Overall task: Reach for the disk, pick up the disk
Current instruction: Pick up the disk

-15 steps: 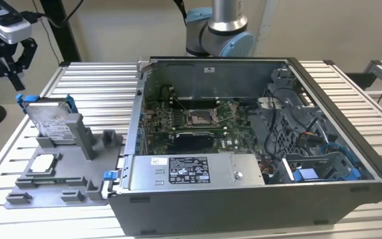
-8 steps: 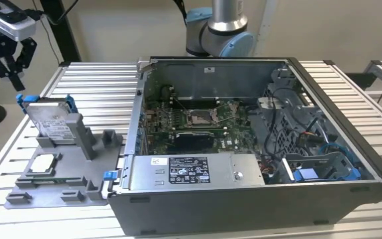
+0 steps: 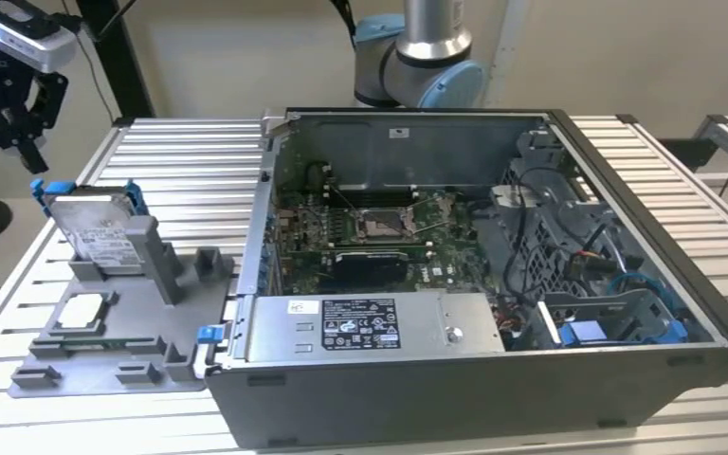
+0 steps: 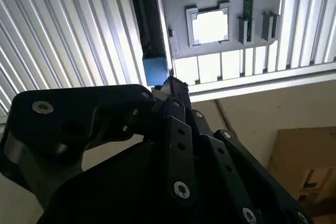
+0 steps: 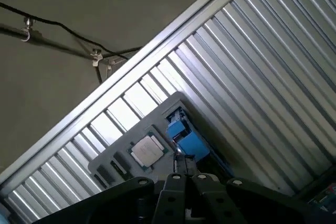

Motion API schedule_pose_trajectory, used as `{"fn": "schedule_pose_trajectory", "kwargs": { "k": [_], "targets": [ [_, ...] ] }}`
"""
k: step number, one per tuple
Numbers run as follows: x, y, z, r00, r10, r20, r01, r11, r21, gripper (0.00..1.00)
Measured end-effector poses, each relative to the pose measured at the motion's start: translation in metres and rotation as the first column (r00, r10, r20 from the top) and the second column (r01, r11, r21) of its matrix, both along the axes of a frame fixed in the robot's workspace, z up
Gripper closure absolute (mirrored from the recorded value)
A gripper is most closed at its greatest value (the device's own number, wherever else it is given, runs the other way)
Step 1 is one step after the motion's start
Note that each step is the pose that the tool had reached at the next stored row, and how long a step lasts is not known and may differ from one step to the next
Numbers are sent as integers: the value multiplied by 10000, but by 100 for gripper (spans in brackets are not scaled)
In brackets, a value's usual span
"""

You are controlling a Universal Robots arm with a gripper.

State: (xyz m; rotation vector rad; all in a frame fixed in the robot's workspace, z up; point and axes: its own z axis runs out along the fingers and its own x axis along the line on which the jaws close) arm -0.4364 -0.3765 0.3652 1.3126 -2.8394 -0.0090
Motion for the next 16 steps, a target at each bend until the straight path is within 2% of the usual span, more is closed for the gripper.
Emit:
{"fn": "schedule_pose_trajectory", "kwargs": {
  "k": [4,8,12,16],
  "targets": [
    [0,0,0,9974,720,-1,-720,9974,-19,100],
    [0,0,0,9896,1441,-3,-1441,9896,-43,100],
    [0,0,0,9763,2163,-8,-2163,9763,-65,100],
    [0,0,0,9582,2860,-13,-2860,9582,-84,100]
  ]
}}
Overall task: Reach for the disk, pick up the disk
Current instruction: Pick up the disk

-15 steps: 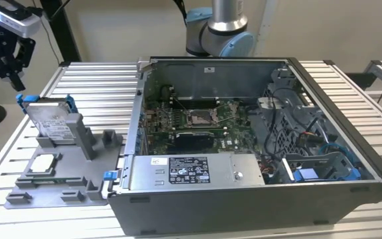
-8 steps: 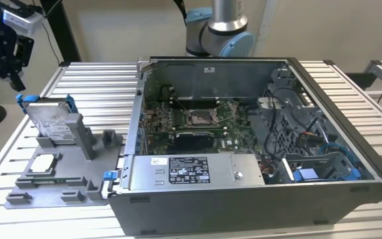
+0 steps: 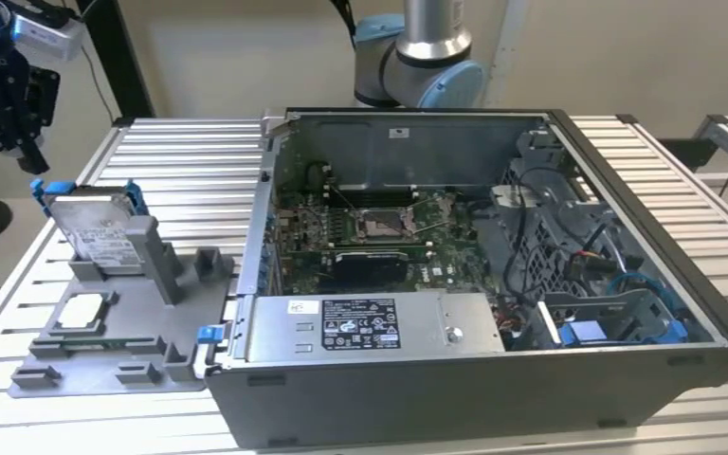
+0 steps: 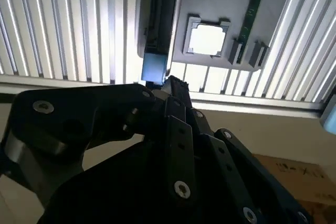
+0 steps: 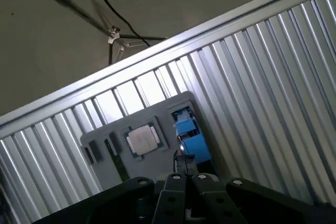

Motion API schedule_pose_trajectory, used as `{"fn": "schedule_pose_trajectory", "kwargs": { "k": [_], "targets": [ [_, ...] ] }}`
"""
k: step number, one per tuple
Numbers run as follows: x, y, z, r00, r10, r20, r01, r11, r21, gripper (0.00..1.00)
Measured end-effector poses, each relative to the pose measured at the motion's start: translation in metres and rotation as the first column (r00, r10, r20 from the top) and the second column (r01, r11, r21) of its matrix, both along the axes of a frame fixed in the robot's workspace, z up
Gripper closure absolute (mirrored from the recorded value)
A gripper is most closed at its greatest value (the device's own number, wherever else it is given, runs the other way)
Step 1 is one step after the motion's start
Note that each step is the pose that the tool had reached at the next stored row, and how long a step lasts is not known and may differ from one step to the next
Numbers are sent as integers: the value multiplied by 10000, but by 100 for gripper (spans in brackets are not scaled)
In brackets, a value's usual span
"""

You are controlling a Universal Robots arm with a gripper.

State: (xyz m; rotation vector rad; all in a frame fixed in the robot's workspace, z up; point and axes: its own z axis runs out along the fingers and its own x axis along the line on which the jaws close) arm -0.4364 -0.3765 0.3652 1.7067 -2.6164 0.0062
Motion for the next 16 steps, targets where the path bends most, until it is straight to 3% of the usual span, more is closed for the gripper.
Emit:
{"fn": "schedule_pose_trajectory", "kwargs": {
  "k": [4,8,12,16],
  "targets": [
    [0,0,0,9974,725,-1,-725,9974,-15,100],
    [0,0,-1,9894,1450,4,-1450,9894,-15,100],
    [0,0,-7,9761,2174,22,-2174,9761,-20,100],
    [0,0,-18,9579,2870,68,-2870,9579,-30,100]
  ]
}}
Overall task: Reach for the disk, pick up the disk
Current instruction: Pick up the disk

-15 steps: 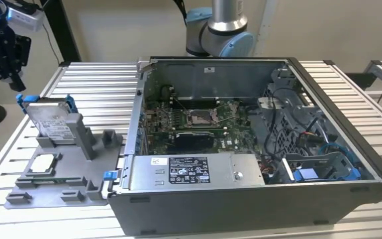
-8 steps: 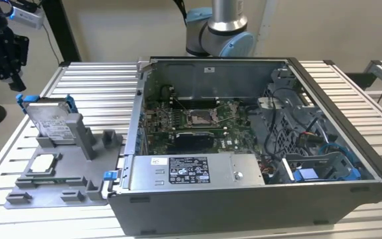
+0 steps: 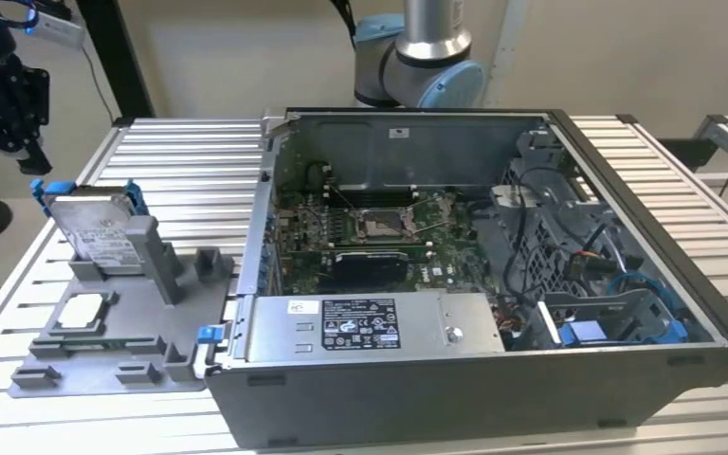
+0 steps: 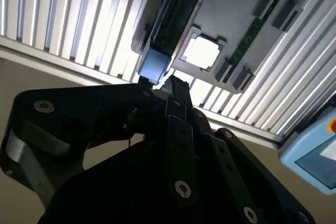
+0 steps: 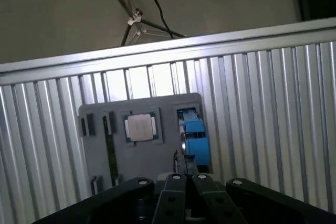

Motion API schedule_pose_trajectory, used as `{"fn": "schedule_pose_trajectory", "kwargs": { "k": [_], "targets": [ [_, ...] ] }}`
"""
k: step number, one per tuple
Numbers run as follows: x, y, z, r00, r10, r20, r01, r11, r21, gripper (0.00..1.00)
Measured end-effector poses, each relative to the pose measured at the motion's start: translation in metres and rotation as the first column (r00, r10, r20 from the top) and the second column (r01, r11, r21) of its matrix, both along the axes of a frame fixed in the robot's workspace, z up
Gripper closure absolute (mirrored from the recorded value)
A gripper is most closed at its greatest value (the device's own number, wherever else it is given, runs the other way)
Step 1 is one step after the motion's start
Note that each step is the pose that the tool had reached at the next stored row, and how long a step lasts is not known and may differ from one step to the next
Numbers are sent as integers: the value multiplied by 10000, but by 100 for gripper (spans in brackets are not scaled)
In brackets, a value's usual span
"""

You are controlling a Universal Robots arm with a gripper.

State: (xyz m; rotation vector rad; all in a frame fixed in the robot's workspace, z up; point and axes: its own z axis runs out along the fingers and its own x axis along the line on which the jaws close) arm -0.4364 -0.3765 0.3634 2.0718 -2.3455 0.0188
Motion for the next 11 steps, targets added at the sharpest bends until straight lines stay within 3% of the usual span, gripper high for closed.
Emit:
{"fn": "schedule_pose_trajectory", "kwargs": {
  "k": [6,11],
  "targets": [
    [1,0,-8,9956,926,140,-926,9957,-6,100],
    [1,0,-8,9954,952,142,-952,9955,-5,100]
  ]
}}
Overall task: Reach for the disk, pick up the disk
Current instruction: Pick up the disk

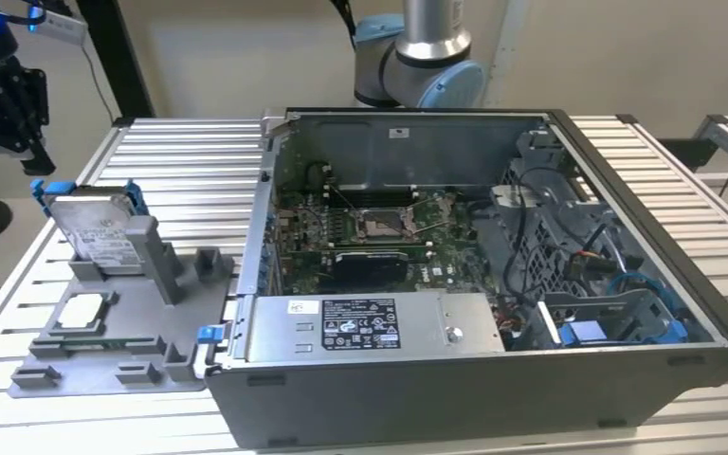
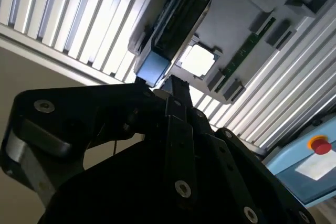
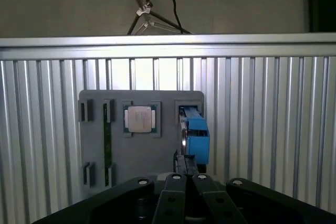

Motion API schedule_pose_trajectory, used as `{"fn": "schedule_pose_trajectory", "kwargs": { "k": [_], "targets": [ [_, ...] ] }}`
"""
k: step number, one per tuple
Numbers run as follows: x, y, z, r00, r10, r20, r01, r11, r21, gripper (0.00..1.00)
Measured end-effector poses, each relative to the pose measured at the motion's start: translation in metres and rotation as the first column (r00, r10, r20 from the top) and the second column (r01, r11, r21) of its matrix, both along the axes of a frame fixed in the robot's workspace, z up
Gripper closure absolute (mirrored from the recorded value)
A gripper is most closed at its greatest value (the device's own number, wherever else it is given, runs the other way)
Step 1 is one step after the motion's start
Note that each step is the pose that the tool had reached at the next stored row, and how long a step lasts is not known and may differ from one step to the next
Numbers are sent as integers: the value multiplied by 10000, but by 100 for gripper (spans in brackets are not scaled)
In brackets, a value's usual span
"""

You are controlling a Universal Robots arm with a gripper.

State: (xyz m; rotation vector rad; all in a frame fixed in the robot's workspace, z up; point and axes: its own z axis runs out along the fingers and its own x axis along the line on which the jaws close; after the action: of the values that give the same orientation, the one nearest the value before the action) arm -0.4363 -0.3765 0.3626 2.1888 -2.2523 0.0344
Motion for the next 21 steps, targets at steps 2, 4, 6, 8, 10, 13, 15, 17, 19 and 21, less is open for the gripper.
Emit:
{"fn": "schedule_pose_trajectory", "kwargs": {
  "k": [2,4,6,8,10,13,15,17,19,21],
  "targets": [
    [0,0,0,10000,0,0,0,10000,0,100],
    [0,0,0,10000,0,0,0,10000,0,0],
    [0,-1,0,10000,0,0,0,10000,0,0],
    [0,-1,0,10000,0,0,0,10000,0,0],
    [0,-1,0,10000,0,0,0,10000,0,0],
    [0,-1,0,10000,0,0,0,10000,0,0],
    [0,-1,0,10000,0,0,0,10000,0,0],
    [0,-1,-5,10000,0,1,0,10000,0,0],
    [0,-1,-34,10000,1,2,-1,10000,1,0],
    [2,1,-70,10000,1,0,-1,10000,3,0]
  ]
}}
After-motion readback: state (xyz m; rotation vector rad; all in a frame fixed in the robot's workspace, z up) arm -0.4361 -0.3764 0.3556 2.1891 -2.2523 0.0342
